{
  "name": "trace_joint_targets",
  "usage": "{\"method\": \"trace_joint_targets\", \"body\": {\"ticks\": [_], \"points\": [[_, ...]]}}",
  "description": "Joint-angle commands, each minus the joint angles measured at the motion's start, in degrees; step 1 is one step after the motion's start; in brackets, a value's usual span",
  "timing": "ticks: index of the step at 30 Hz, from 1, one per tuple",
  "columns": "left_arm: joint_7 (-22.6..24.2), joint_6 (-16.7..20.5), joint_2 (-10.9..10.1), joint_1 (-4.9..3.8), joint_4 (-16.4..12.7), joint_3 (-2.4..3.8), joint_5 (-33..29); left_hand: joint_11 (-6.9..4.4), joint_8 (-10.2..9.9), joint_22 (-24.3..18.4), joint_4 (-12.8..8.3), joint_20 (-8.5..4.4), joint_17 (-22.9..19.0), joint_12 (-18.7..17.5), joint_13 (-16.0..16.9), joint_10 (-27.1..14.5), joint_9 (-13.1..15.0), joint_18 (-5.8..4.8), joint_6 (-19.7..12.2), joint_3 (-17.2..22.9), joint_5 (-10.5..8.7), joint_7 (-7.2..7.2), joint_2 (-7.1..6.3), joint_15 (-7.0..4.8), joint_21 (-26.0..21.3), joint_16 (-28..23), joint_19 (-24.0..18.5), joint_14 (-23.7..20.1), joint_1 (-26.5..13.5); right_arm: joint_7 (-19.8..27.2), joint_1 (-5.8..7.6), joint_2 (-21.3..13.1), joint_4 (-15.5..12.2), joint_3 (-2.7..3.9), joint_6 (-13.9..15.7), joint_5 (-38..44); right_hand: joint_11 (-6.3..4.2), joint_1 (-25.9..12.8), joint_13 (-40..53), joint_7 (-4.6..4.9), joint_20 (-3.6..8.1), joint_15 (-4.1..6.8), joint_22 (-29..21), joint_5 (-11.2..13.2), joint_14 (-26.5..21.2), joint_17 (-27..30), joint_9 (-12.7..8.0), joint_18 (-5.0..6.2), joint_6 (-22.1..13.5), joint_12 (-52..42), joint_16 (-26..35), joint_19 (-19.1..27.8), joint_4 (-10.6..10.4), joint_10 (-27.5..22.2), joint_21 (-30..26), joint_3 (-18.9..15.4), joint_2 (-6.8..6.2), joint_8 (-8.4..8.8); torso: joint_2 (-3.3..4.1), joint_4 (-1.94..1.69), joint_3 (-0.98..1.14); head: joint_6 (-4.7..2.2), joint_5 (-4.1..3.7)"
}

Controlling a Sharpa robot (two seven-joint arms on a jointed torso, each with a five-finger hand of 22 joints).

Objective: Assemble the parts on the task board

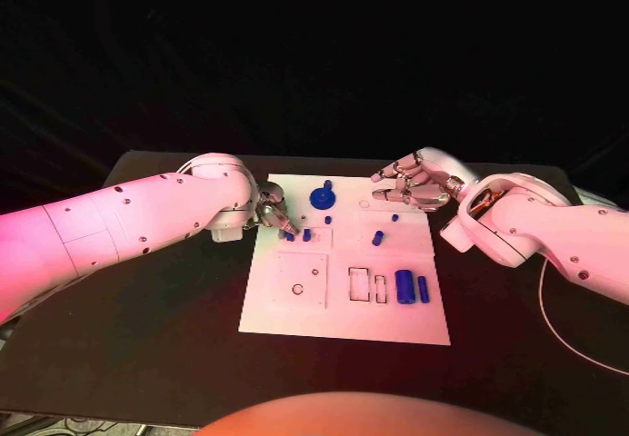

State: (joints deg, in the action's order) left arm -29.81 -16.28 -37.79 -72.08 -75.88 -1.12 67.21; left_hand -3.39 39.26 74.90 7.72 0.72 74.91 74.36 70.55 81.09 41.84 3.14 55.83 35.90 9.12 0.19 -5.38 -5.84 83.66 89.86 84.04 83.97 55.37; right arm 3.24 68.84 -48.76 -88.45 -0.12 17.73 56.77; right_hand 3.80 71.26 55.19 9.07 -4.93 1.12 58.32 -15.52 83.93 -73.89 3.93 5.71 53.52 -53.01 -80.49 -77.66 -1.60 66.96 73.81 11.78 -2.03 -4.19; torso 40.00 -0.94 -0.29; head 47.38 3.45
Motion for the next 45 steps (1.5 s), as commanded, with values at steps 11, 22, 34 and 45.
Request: {"method": "trace_joint_targets", "body": {"ticks": [11,22,34,45], "points": [[-0.3,-1.3,0.0,0.19,-0.2,-0.1,-0.4,0.06,-0.3,7.8,0.2,-0.32,15.1,0.2,0.1,0.5,-0.1,-1.12,0.6,-0.7,-0.13,0.09,-0.01,-0.26,0.2,0.1,2.1,6.0,-0.9,0.1,-0.04,0.0,0.0,0.01,-0.8,0.0,-0.09,-0.5,0.1,-0.12,0.02,-0.21,-0.1,-0.4,2.9,0.1,0.1,0.3,0.5,-0.3,0.3,0.3,-0.4,0.0,-0.3,0.0,0.32,-0.33,0.01,-0.01,-0.03,0.01,0.03],[0.2,1.4,-0.1,0.19,-0.1,-0.1,-0.4,0.09,-0.9,6.7,-7.8,-0.54,15.1,-1.8,-1.8,-0.6,0.0,-0.81,-1.2,2.9,3.03,0.38,0.14,-0.37,-0.9,0.1,1.4,6.0,7.5,0.2,-0.04,0.1,0.0,0.01,-0.8,0.0,-0.1,-0.5,0.1,-0.13,0.02,-0.21,0.0,-0.5,2.9,0.1,0.1,0.3,0.5,-0.3,0.3,0.3,-0.5,0.1,-0.3,0.0,0.34,-0.34,-0.01,-0.01,-0.03,0.05,0.07],[3.2,7.0,-1.0,0.19,-1.4,-0.09,-0.5,0.61,-1.4,5.8,-9.1,-0.19,15.1,-4.5,-4.6,-2.1,0.0,-0.54,-2.4,3.2,2.94,1.01,-1.07,0.05,-1.9,0.1,0.8,6.0,9.3,0.2,-0.04,0.1,0.1,0.01,-0.8,-0.1,-0.1,-0.8,0.1,-0.13,0.03,-0.2,0.0,-0.7,2.9,0.1,0.1,0.3,0.5,-0.4,0.3,0.3,-0.8,0.1,-0.3,-0.1,0.53,-0.33,-0.02,-0.01,-0.02,0.12,0.1],[5.4,9.8,-2.2,0.32,-3.0,-0.1,0.6,0.77,-1.7,6.0,-9.5,-0.05,15.1,-5.3,-5.4,-2.5,-0.1,-0.59,-2.8,2.7,2.79,1.18,-1.82,0.22,-1.8,0.1,0.9,6.0,10.1,0.3,-0.04,-0.1,0.0,0.01,-0.8,-0.2,-0.09,-1.0,0.1,-0.13,0.03,-0.21,0.0,-0.8,2.9,0.1,0.1,0.29,0.5,-0.4,0.3,0.3,-1.0,0.1,-0.3,-0.2,0.63,-0.32,-0.01,-0.06,0.01,0.24,0.05]]}}
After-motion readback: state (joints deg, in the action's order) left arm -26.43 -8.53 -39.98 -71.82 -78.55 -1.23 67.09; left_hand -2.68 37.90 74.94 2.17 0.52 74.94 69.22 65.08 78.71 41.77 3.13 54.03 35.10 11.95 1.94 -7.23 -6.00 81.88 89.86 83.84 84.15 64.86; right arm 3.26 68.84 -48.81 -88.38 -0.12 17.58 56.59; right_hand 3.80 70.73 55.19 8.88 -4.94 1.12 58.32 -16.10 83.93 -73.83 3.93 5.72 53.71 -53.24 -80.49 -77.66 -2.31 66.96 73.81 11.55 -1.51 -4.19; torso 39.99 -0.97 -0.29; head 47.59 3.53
